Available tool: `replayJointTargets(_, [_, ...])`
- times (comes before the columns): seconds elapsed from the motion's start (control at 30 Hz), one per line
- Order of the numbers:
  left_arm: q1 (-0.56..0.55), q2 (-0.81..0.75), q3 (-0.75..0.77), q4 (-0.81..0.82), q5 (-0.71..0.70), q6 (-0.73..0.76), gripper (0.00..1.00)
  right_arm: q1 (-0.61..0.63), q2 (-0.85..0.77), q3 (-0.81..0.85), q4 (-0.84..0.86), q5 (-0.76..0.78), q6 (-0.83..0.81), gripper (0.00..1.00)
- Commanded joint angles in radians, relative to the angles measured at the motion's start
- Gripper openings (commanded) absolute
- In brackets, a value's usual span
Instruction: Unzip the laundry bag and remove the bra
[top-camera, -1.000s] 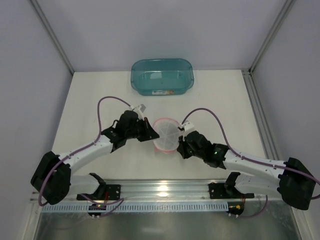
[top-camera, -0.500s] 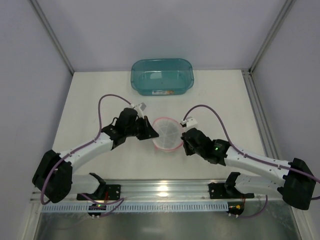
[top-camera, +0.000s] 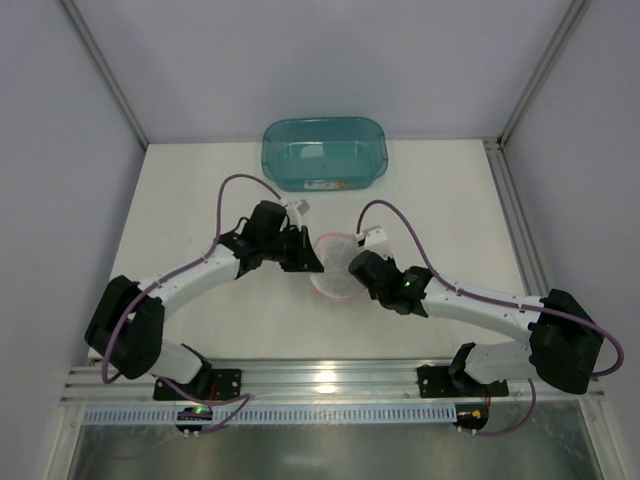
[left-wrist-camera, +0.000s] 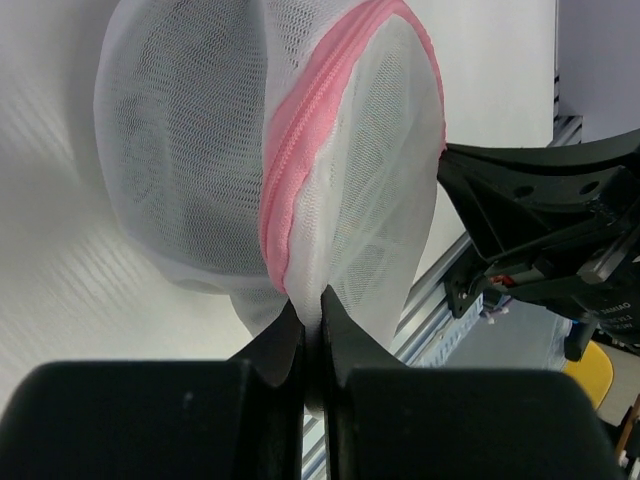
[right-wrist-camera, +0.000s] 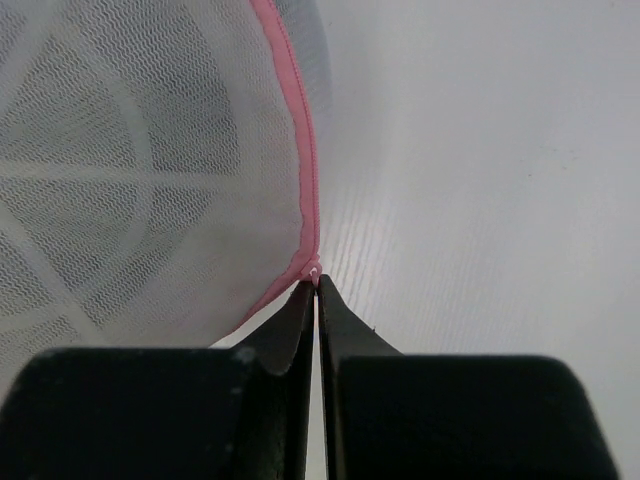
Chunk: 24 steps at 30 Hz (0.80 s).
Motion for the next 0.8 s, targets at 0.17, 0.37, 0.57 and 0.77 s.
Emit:
replayJointTargets(0.17, [0.012, 0.122, 0.123, -0.074, 0.084, 0.101, 0.04, -0.024, -0.006, 0.078, 0.004, 0.170, -0.016, 0.04])
replayJointTargets(0.37, [0.026, 0.120, 0.145, 0.013, -0.091, 0.009, 0.79, -0.024, -0.067, 0.031, 0.031, 0.064, -0.001, 0.04])
replayJointTargets(0.57, [0.024, -0.173, -0.025, -0.088, -0.393, -0.135, 0.85, -0.024, -0.106, -0.007, 0.054, -0.054, 0.007, 0.04])
replayJointTargets(0.77, [0.001, -0.540, -0.272, -0.148, -0.390, -0.347, 0.88, -0.024, -0.150, -0.050, 0.164, -0.368, -0.001, 0.04])
